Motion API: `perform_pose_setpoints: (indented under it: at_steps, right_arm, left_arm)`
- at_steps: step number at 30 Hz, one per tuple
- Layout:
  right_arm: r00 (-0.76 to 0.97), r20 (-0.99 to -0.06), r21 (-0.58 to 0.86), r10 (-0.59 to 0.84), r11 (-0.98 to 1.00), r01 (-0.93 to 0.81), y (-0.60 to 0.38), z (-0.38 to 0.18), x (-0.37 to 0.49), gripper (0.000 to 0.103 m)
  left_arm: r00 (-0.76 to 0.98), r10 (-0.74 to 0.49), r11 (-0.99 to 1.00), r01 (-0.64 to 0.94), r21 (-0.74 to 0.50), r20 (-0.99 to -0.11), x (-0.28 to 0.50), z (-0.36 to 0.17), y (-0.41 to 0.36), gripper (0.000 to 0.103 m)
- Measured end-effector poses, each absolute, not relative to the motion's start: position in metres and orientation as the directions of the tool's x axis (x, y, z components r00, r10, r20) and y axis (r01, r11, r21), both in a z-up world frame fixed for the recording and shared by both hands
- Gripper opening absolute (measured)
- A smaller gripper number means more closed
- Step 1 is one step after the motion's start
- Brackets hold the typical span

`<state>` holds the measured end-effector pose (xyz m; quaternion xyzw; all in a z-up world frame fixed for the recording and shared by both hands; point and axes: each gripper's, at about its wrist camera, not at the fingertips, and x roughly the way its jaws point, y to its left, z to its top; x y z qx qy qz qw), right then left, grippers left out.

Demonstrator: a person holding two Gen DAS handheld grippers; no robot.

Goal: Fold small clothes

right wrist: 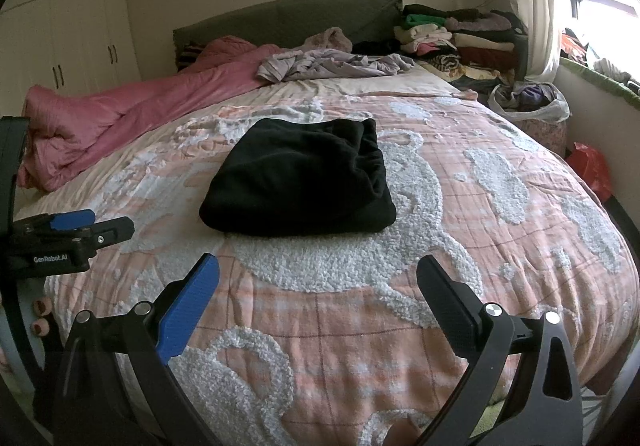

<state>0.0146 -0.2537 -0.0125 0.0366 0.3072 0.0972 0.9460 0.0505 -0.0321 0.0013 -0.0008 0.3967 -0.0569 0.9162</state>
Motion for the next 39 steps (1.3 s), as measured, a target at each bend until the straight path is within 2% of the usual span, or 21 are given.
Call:
perform_pose_setpoints:
  at_steps: [29,35,39]
  right_arm:
    - [0.794,-0.579,0.162,0.184,0.981,-0.109,-0.266,-0.014,0.015,0.098]
    - [0.824,-0.556,0.217,0.108,0.976,0.019,-0.305,-0.008,0.016,0.098]
    - [0.859,-0.512,0.286,-0.012,0.941,0.184,-0.376,0.005,0.006,0.098]
  left_arm:
    - [0.669,-0.068,0.997,0.075,-0.023,-0.740,0.054,0.001,-0.027,0.093]
    - [0.680,-0.030,1.000,0.016,-0.025,-0.733,0.062,0.004,-0.005,0.093]
    - [0.713,0.048,0.996,-0.088,-0.021,-0.700,0.074,0.012,0.041,0.093]
